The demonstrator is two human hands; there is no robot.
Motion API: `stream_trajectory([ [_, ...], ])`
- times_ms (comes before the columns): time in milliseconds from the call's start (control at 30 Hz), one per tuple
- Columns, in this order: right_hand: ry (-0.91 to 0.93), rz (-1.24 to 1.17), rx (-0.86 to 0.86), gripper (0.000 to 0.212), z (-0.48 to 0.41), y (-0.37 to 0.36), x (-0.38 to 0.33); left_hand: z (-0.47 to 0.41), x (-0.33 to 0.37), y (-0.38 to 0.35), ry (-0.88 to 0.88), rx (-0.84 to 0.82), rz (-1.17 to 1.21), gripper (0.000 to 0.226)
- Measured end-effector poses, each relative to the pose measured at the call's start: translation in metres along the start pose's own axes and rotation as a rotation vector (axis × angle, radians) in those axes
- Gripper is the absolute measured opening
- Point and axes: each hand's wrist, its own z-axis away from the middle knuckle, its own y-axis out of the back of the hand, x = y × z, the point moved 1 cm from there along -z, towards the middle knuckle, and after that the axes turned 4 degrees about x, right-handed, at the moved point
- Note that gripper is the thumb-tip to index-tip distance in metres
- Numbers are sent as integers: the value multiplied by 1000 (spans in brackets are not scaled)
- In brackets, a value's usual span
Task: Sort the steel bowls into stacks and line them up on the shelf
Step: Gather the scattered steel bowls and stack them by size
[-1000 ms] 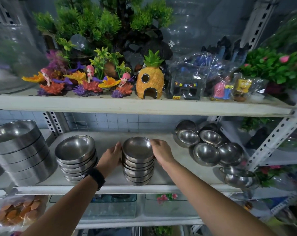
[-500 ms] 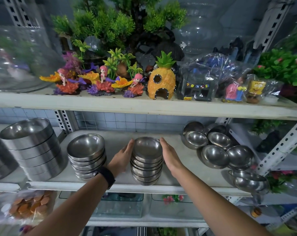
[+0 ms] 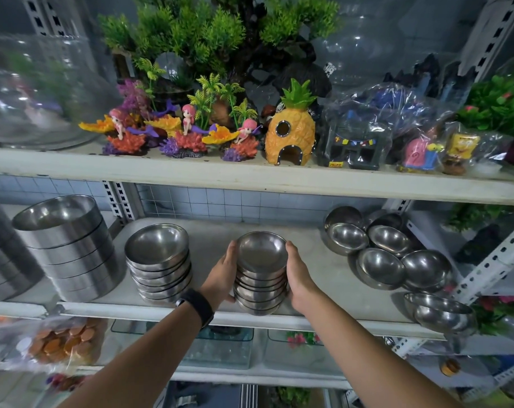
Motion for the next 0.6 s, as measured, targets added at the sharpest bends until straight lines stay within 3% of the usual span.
stream_trajectory([
  [267, 19, 19, 17, 46, 1, 5, -2, 1, 3, 0, -16, -12, -18, 77],
  [467, 46, 87, 2, 57, 1, 9, -5, 0, 8, 2, -15, -26, -31, 66],
  [600, 169, 293, -12, 67, 9, 18, -30, -9, 21, 14, -221, 21, -179, 52],
])
